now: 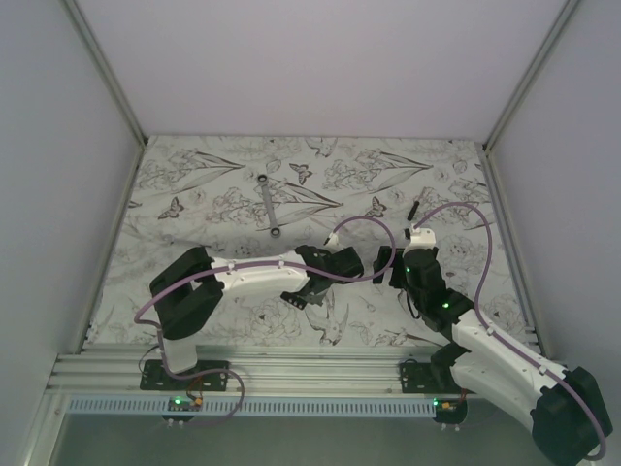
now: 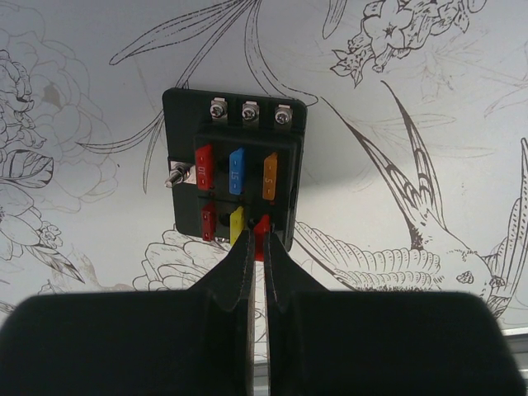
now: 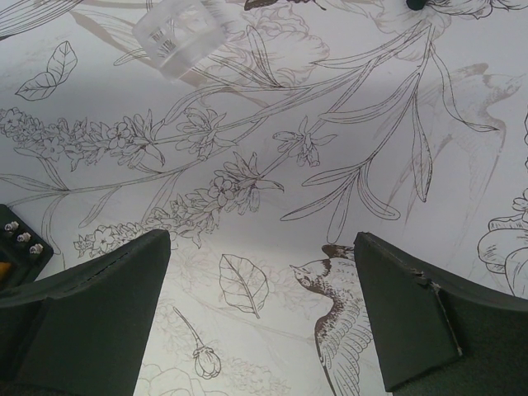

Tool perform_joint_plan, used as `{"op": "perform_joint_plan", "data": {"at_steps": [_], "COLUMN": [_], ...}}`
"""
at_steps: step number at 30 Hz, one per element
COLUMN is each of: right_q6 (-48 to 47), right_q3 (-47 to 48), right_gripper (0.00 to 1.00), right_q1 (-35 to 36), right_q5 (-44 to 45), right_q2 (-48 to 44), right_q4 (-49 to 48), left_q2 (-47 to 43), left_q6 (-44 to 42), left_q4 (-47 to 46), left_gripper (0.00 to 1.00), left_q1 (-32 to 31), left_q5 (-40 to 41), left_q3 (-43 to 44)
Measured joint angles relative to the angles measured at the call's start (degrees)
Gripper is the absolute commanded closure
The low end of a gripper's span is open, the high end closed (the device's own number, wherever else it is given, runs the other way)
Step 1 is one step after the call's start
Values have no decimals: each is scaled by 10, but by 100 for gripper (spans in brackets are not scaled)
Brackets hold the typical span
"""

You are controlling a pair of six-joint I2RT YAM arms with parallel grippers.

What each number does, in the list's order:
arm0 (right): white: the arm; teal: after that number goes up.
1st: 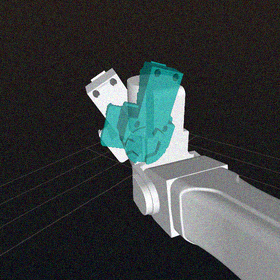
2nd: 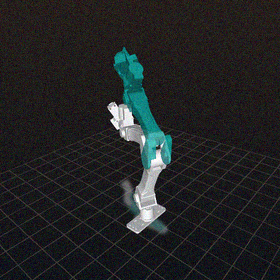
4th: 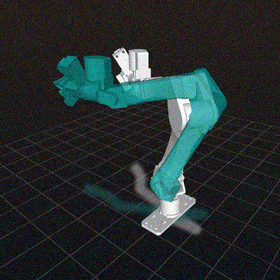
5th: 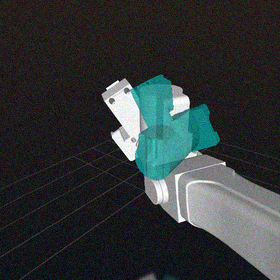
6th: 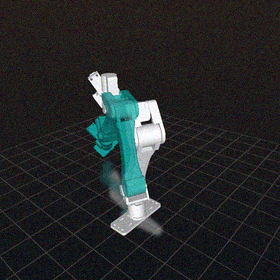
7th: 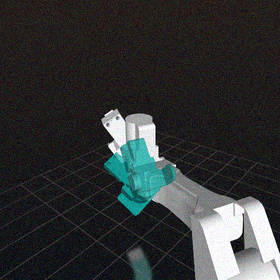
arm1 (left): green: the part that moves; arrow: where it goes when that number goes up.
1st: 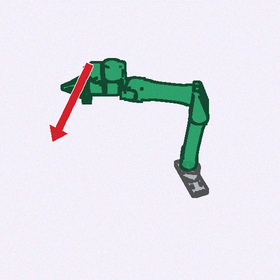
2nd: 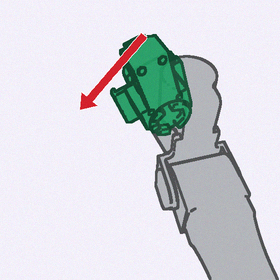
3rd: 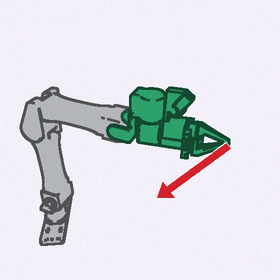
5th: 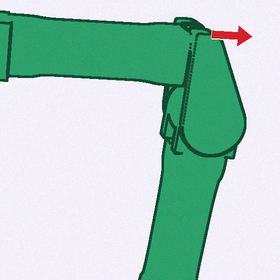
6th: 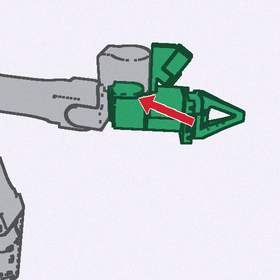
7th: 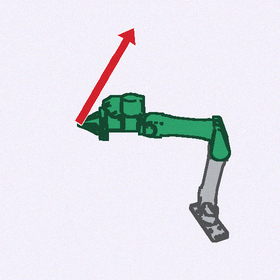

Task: Snap on the fuse box
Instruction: Install the fuse at the fuse box base.

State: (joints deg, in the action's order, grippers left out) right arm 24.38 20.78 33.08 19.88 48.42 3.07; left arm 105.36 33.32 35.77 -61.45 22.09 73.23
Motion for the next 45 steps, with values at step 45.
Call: {"op": "perform_joint_plan", "data": {"at_steps": [45], "right_q6": [0], "right_q3": [0], "right_gripper": [0], "right_q1": [0], "right_q5": [-9], "right_q2": [6], "right_q4": [0], "left_q2": [-5], "left_q6": [35], "left_q4": [-24], "left_gripper": [100], "left_q1": [0], "left_q5": [6], "left_q3": [-14]}}
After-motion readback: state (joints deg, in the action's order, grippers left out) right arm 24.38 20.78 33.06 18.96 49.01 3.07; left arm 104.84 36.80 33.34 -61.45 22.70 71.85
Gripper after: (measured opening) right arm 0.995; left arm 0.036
